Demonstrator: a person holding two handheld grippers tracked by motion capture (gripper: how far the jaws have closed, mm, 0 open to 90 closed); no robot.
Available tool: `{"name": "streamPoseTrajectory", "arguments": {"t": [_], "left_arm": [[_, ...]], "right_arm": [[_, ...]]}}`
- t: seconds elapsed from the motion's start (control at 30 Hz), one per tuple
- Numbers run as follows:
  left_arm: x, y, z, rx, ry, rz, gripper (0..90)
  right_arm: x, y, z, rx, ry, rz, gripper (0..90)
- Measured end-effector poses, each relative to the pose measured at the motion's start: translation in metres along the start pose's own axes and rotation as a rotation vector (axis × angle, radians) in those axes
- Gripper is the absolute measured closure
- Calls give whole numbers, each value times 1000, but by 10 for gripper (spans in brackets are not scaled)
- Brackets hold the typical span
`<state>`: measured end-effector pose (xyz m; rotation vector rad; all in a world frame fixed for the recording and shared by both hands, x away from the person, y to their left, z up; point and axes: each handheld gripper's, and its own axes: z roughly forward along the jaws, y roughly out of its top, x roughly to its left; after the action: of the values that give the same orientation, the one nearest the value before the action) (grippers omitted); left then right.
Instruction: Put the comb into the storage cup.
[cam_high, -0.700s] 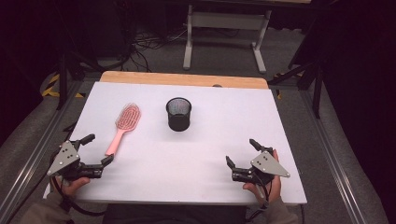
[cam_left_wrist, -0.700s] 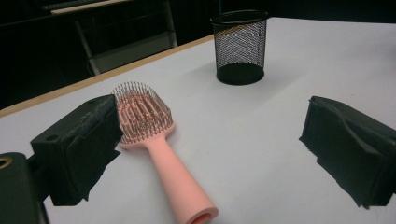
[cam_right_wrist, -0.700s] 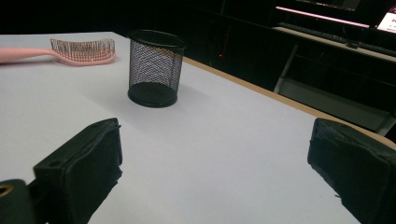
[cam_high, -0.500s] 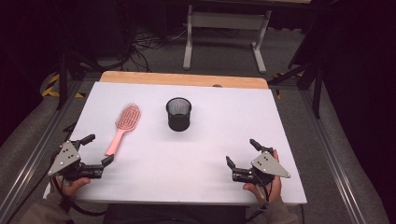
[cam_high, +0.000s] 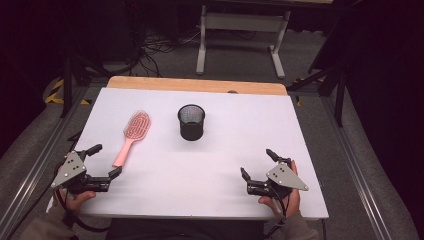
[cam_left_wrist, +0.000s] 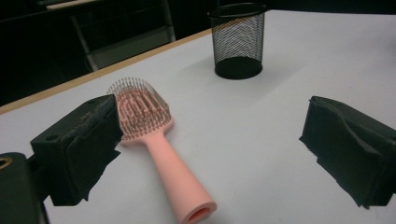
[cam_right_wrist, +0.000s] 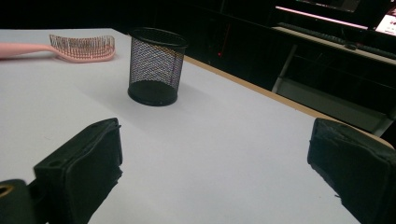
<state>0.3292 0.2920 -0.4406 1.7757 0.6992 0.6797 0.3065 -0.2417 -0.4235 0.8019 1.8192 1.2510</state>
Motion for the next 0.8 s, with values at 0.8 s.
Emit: {"name": "streamPoseTrajectory", "arguments": {"t": [0.8], "left_arm": [[32,39,50,419,101,-191,137]], "right_arm": [[0,-3,4,29,0,7,45]]}}
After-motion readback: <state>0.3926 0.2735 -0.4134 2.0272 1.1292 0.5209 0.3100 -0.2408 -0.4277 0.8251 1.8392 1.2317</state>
